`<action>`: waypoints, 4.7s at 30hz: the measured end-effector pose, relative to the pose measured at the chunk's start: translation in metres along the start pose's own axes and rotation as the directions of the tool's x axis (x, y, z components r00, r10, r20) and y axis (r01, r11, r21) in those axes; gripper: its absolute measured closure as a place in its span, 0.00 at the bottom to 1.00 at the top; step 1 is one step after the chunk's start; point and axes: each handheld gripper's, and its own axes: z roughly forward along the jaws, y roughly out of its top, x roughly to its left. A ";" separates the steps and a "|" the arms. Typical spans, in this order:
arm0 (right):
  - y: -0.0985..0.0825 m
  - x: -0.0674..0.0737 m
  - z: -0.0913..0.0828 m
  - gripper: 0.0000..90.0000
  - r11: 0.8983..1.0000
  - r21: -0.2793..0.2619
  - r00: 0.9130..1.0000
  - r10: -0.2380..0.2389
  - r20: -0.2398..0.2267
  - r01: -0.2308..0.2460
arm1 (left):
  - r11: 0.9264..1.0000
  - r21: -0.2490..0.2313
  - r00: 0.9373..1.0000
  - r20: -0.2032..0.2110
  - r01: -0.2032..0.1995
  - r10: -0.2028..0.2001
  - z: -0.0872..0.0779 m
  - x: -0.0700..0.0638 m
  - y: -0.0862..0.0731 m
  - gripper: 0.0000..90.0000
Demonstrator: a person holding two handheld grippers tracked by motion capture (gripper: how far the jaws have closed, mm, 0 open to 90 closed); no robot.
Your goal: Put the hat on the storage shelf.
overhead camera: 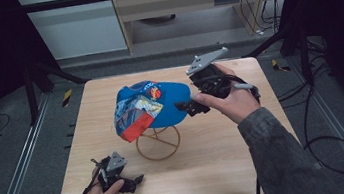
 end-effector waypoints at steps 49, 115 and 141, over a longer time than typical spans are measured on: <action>-0.156 -0.050 -0.026 0.12 0.986 -0.029 0.963 0.167 0.213 -0.165 | 1.000 0.003 1.000 0.004 -0.001 0.001 0.000 0.000 0.000 0.00; -0.242 -0.052 0.091 0.09 0.896 0.020 0.870 0.425 0.250 -0.444 | 1.000 0.003 1.000 0.007 -0.005 0.005 0.000 0.001 0.000 0.00; -0.250 -0.013 0.093 0.07 0.937 0.097 0.901 0.290 0.324 -0.336 | 1.000 0.003 1.000 0.009 -0.009 0.009 0.000 0.001 0.000 0.00</action>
